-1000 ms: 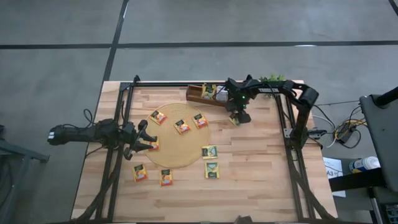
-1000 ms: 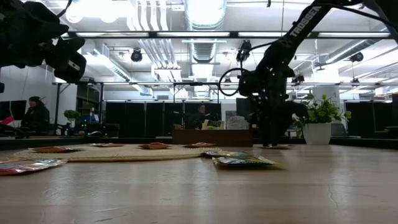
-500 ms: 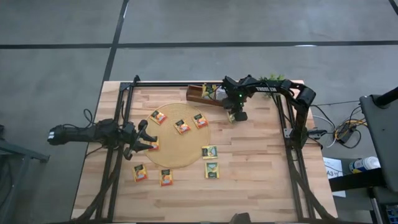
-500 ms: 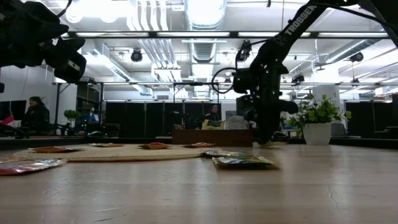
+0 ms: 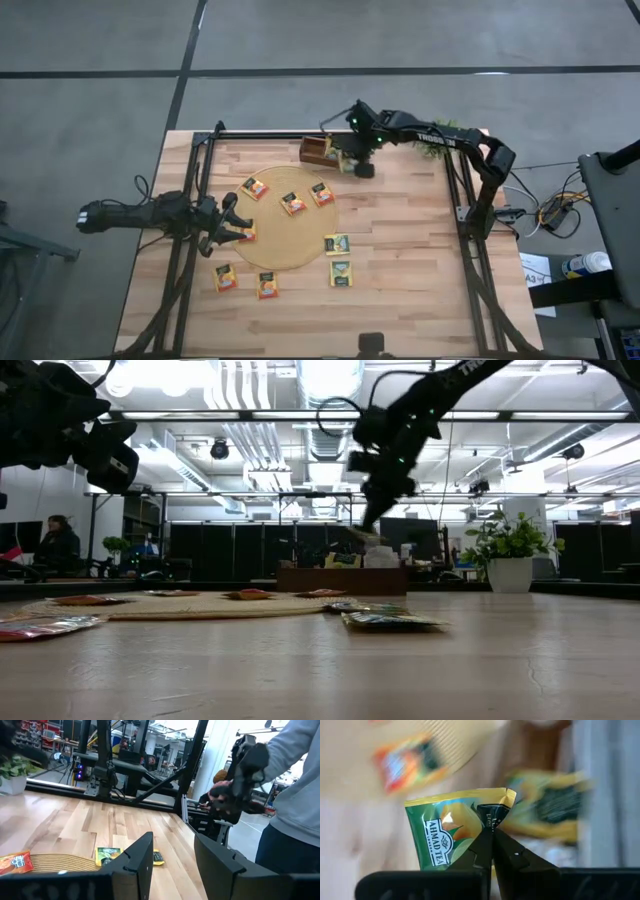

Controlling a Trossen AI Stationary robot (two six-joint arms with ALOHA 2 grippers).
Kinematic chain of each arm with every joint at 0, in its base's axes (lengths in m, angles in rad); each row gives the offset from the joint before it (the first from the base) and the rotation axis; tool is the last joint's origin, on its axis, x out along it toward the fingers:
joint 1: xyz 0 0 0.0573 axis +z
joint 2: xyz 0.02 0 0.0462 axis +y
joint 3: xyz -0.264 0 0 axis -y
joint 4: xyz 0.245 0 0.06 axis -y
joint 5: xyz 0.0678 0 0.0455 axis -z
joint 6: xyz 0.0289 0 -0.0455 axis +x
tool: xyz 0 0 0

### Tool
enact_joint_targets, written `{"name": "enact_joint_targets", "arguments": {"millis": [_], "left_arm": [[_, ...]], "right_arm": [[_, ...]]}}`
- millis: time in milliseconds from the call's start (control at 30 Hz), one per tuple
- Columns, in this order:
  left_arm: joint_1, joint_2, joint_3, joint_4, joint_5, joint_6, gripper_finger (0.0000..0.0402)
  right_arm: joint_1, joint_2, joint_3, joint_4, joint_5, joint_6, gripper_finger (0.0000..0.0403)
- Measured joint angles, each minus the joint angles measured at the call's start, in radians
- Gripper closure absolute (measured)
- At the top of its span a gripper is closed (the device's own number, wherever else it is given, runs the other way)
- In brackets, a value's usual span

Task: Pick & Place Tea
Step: Put the top yellow tea bag into the middle section of the wooden organizer

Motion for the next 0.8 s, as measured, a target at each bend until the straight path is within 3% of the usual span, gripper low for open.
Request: {"name": "enact_joint_targets", "arguments": {"millis": [200, 500, 800], "left_arm": [[0.0, 0.0, 0.0, 0.0, 0.0, 0.0, 0.0264], [0.0, 0.0, 0.0, 0.0, 0.0, 0.0, 0.0264], [0.0, 0.0, 0.0, 0.0, 0.0, 0.0, 0.0264]], "right_arm": [[0.028, 0.033, 0.097, 0.108, 0.213, 0.13, 0.0395], [0.061, 0.139, 0.148, 0.106, 0.423, 0.143, 0.0395], [0.067, 0.233, 0.194, 0.113, 0.475, 0.144, 0.0395]]}}
